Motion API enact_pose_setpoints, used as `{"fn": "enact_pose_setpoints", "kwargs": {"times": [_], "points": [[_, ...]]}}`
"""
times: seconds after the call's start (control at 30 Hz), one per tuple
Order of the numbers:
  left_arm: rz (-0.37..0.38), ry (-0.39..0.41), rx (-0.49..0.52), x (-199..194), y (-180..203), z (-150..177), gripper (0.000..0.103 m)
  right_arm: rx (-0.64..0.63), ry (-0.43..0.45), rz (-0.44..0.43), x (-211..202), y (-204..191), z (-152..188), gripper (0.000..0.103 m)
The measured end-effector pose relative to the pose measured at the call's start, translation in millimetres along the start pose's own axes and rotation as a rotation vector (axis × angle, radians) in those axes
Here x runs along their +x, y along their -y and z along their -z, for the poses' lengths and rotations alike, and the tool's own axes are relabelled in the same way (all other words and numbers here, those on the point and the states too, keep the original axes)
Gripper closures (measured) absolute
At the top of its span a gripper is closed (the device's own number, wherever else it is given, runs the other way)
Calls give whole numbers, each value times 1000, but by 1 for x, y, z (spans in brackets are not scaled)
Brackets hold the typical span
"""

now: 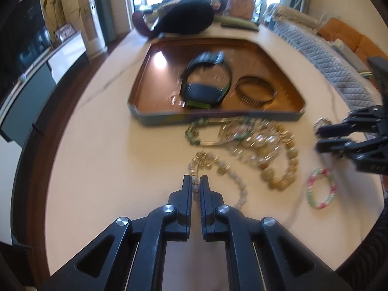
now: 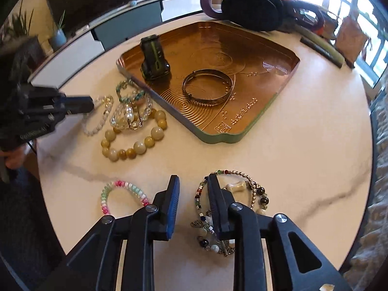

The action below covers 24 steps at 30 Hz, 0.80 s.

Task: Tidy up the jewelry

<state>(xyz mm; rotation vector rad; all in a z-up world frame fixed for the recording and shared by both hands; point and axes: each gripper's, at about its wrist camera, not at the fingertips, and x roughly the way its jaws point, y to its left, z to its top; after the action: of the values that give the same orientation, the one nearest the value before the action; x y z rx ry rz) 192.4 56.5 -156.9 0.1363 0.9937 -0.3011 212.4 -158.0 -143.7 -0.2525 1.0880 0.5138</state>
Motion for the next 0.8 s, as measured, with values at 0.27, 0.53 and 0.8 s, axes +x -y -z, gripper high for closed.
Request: {"fn": "enact_pose_setpoints", "kwargs": {"times": [0.27,0.53,0.8], "points": [[36,39,-75,-7,-7,-4,97,110,99,-50,-9,11,-5,99],[129,206,-108,-63,-10,-10,97,130,260,-144,-58,-4,-15,99],[152,279,-133,-94,-9,-16,97,99,313,-140,-76,-21,-18,99]]}}
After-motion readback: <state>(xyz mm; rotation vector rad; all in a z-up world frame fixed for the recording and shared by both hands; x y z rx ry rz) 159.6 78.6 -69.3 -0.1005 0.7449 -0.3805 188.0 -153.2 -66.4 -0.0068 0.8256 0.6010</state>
